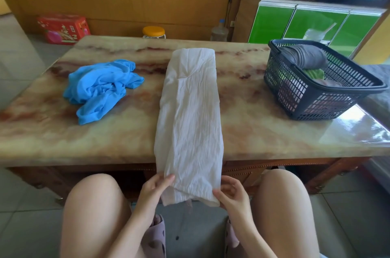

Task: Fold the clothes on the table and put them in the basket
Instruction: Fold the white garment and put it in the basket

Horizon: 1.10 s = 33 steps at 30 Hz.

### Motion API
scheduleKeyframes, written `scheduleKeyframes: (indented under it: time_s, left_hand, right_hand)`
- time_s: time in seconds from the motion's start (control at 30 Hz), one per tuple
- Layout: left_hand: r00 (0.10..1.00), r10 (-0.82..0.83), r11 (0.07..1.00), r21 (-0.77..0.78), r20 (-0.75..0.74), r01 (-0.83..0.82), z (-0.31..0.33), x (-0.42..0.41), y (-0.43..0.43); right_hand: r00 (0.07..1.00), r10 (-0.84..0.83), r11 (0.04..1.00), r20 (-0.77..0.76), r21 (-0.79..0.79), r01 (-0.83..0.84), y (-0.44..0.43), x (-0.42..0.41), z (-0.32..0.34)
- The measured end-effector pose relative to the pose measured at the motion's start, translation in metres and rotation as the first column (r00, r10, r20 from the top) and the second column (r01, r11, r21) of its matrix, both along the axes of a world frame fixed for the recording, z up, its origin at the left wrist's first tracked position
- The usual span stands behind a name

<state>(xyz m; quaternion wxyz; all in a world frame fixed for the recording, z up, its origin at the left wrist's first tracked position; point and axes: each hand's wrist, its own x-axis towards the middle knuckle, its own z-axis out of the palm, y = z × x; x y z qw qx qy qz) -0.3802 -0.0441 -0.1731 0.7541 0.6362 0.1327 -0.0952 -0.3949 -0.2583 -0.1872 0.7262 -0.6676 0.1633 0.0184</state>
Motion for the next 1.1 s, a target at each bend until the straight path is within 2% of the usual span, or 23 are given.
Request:
scheduleKeyframes:
  time_s: [0.13, 0.23, 0.27, 0.33, 0.4, 0.43, 0.5, 0.6, 0.77, 0.83, 0.9, 1.0, 1.1]
  left_hand:
    - [0.990, 0.107, 0.988, 0.104, 0.087, -0.116, 0.002, -0.006, -0.003]
    - [0.975, 0.184, 0.980, 0.045, 0.127, -0.191, 0.005, -0.008, -0.006]
    - [0.966, 0.186, 0.980, 0.038, 0.180, -0.196, 0.008, -0.009, -0.005]
    - [0.939, 0.122, 0.973, 0.149, 0.322, -0.178, 0.012, -0.010, -0.001]
    - [0.922, 0.023, 0.950, 0.280, 0.387, -0.141, 0.019, -0.012, 0.003]
    - [0.932, -0.005, 0.950, 0.292, 0.362, -0.108, 0.022, -0.013, 0.005]
    - [0.954, -0.079, 0.974, 0.228, 0.288, 0.012, 0.033, -0.015, 0.009]
    - [0.951, -0.243, 0.970, 0.017, 0.189, 0.244, 0.042, -0.014, 0.025]
    - [0.849, -0.511, 0.855, -0.024, 0.137, 0.518, 0.052, -0.006, 0.046]
    - [0.798, -0.588, 0.809, 0.084, 0.132, 0.582, 0.059, -0.004, 0.051]
    - [0.787, -0.601, 0.797, 0.183, 0.141, 0.576, 0.066, -0.001, 0.052]
    - [0.818, -0.551, 0.825, 0.261, 0.167, 0.502, 0.067, 0.002, 0.048]
    - [0.881, -0.420, 0.894, 0.270, 0.217, 0.359, 0.062, 0.008, 0.044]
  right_hand:
    - [0.994, 0.033, 0.995, 0.105, -0.099, -0.023, -0.003, -0.004, 0.007]
    - [0.973, 0.128, 0.983, 0.194, -0.152, -0.100, -0.004, -0.007, 0.013]
    - [0.957, 0.180, 0.969, 0.229, -0.209, -0.132, -0.005, -0.007, 0.016]
    - [0.910, 0.307, 0.921, 0.278, -0.330, -0.209, -0.010, -0.008, 0.024]
    - [0.855, 0.449, 0.857, 0.260, -0.396, -0.330, -0.014, -0.009, 0.034]
    - [0.825, 0.512, 0.817, 0.240, -0.432, -0.382, -0.018, -0.008, 0.039]
    - [0.770, 0.609, 0.726, 0.194, -0.527, -0.442, -0.022, -0.006, 0.047]
    - [0.718, 0.678, 0.632, 0.159, -0.625, -0.458, -0.026, -0.001, 0.054]
    - [0.726, 0.663, 0.618, 0.182, -0.681, -0.392, -0.028, 0.007, 0.059]
    - [0.737, 0.638, 0.649, 0.225, -0.673, -0.356, -0.027, 0.010, 0.062]
    - [0.743, 0.609, 0.660, 0.277, -0.697, -0.282, -0.025, 0.013, 0.062]
    - [0.761, 0.559, 0.638, 0.328, -0.757, -0.142, -0.022, 0.019, 0.058]
    - [0.824, 0.487, 0.713, 0.288, -0.676, -0.185, -0.022, 0.019, 0.055]
